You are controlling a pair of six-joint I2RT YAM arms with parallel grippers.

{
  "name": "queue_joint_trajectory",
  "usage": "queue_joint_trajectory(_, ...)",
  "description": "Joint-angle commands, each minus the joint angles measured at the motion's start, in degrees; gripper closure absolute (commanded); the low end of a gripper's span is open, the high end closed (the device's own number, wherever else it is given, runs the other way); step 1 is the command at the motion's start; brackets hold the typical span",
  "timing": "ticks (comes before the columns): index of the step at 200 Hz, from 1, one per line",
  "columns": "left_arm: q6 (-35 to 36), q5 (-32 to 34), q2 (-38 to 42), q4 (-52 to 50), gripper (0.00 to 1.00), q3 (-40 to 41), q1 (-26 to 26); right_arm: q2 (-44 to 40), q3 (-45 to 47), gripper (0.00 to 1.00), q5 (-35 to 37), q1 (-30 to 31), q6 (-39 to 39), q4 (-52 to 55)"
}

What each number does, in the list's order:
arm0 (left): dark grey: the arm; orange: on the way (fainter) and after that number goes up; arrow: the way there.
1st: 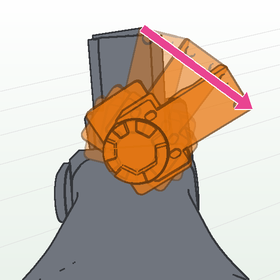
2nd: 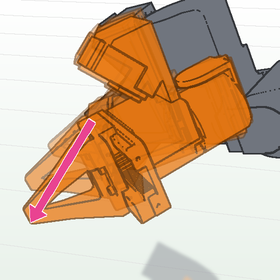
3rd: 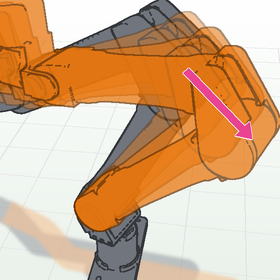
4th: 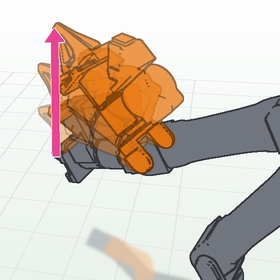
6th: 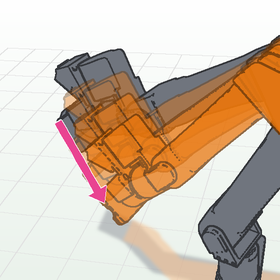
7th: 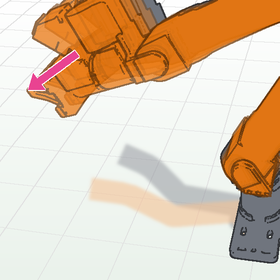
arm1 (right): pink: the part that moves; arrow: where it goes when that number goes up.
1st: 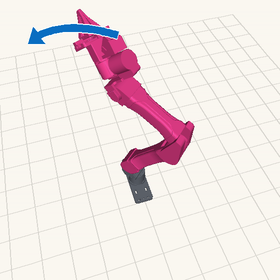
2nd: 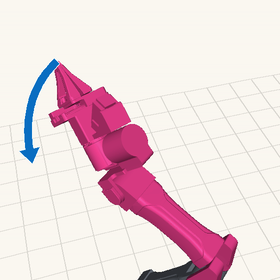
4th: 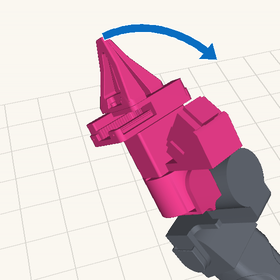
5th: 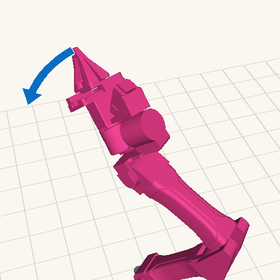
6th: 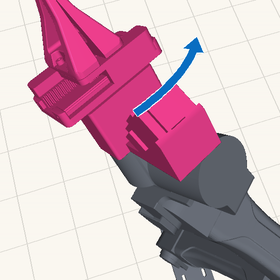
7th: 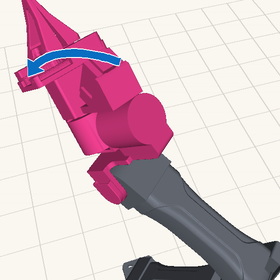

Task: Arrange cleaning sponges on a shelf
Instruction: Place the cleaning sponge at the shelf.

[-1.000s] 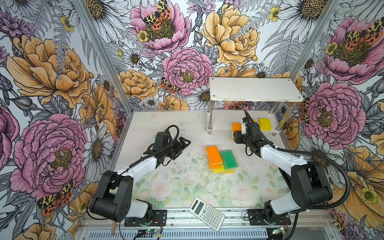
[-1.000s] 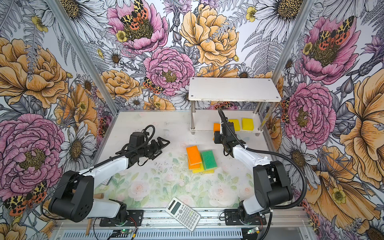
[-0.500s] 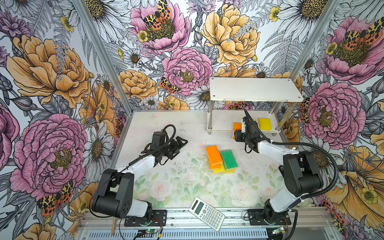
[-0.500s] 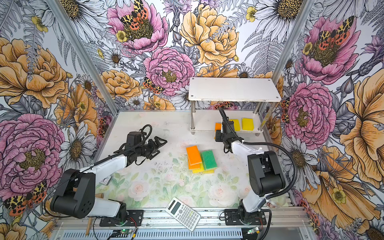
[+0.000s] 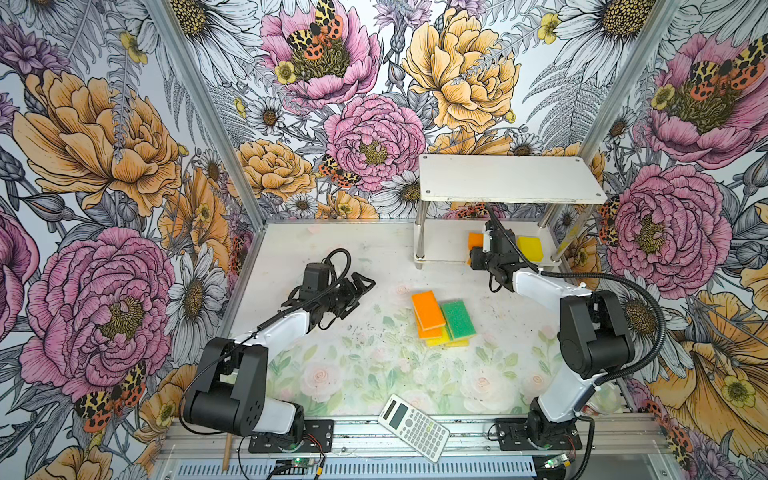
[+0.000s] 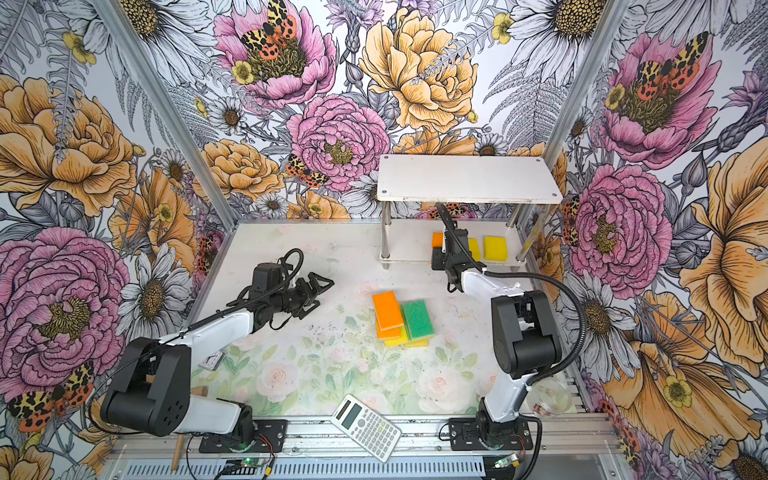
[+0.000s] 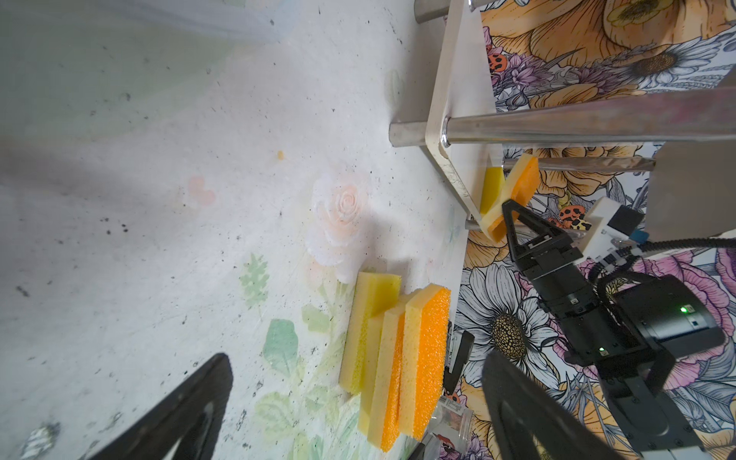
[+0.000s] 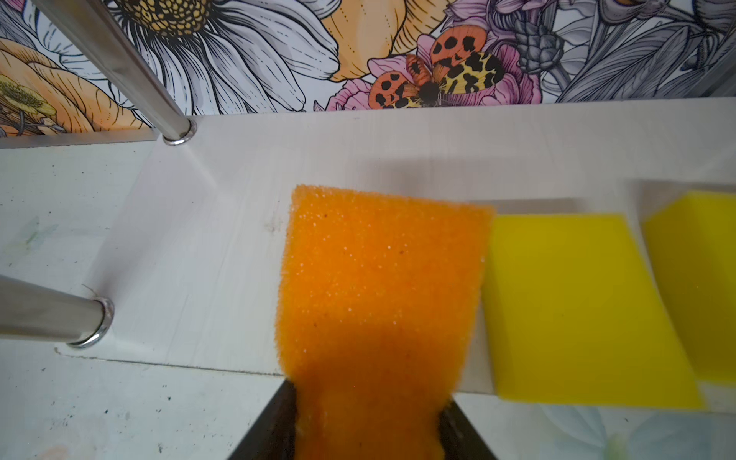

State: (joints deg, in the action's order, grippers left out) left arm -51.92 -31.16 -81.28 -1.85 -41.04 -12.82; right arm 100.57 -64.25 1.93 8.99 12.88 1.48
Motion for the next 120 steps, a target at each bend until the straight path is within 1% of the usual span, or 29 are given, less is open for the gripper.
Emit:
queue_joint_trajectory(1,1.12,-0.84,-0.02,0.88,0.01,-1.23,0.50,1.24,-2.20,0.50,1.99,-0.54,-1.50,0.03)
queue_joint_trajectory(81,0.51,-0.33,0.68,0.89,0.01,-0.89,0.12,1.88,-2.55,0.50,2.71,-1.00,-2.13,-0.74)
queue_joint_trajectory(120,0.67,-0.16,1.28,0.47,0.01,-0.93,0.21,2.95,-4.38,0.50,3.23,-1.31,-3.22,0.11)
